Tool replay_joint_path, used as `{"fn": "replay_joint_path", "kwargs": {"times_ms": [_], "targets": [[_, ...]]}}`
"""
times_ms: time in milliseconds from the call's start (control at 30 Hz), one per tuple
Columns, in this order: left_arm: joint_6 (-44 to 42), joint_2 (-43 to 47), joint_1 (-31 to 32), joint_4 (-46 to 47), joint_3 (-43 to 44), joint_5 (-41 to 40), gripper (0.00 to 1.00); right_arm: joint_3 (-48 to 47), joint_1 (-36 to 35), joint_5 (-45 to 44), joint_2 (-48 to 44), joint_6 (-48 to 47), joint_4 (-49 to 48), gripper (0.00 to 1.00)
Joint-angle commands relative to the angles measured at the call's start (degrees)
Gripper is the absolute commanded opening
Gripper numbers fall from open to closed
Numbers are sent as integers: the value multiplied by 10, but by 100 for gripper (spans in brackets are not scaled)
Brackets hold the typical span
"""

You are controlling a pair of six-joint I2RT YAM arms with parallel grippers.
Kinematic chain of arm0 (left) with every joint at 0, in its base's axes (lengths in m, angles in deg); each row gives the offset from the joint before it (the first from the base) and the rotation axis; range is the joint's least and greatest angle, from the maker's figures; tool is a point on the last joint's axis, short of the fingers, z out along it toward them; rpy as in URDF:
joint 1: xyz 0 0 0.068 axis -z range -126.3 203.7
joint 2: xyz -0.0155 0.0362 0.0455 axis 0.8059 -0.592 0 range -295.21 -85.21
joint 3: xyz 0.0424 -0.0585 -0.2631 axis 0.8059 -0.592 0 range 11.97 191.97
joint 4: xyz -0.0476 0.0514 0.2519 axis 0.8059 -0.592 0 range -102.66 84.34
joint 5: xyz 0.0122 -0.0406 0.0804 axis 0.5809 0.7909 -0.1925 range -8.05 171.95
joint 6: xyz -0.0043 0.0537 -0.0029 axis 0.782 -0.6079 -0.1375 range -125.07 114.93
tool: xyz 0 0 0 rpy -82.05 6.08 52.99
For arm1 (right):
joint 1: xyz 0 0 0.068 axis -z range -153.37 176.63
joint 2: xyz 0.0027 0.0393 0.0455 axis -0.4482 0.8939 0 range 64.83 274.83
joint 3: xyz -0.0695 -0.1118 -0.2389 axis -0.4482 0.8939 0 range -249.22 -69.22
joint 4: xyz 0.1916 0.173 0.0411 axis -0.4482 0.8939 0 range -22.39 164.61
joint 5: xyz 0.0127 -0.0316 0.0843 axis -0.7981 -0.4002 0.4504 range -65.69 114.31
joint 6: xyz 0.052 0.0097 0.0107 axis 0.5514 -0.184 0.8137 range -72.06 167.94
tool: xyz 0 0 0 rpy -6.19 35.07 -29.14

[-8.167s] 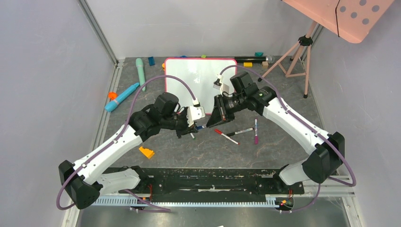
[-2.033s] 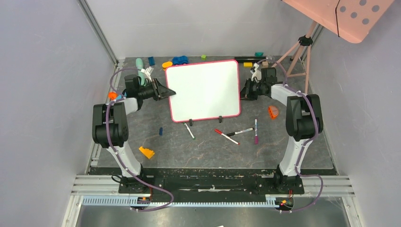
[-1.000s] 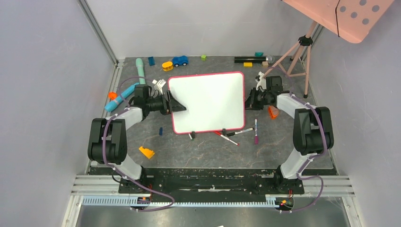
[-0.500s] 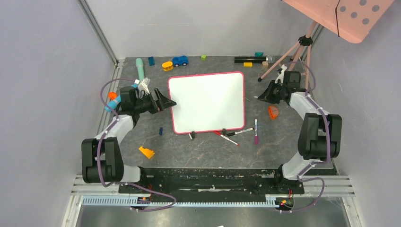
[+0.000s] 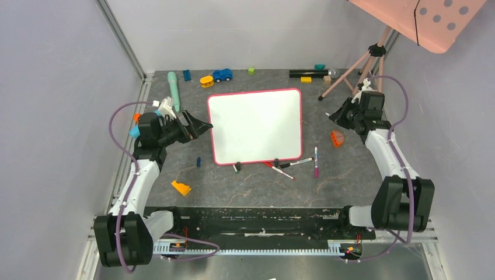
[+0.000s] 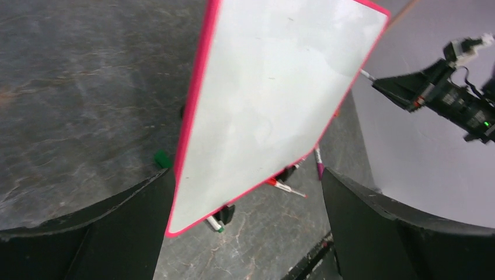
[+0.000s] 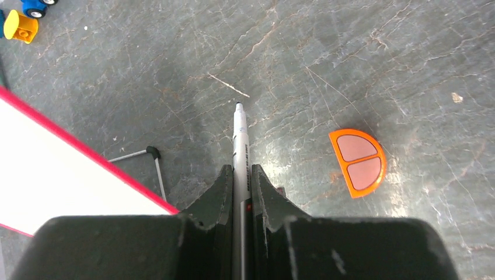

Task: Write a sentence on the whiteboard
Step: Move the whiteboard to the center of the board, then write a sentence on the whiteboard.

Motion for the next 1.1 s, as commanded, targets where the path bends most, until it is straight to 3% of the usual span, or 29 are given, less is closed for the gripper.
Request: {"fn": "replay_joint_path", "kwargs": {"times_ms": [0,200,433,667,767,1067], "targets": [[99,8,0,143,-38,130,100,22,-1,-16,-74,28,-5,0],[120,7,-1,163,-41,95,100,13,-57,-52,-124,46,33,0],[67,-35,0,136,13,27,100,-19,-131,-89,-154,23,46,0],[27,-75,-1,87,89,43,100,-82,-159,-97,-142,-10,52,0],[43,-66,-4,110,77,42,100,-97,-162,-81,-132,-7,46,0],[-54,-83,-25,60,102,52,100,-117,-178,-51,-96,22,17,0]]}}
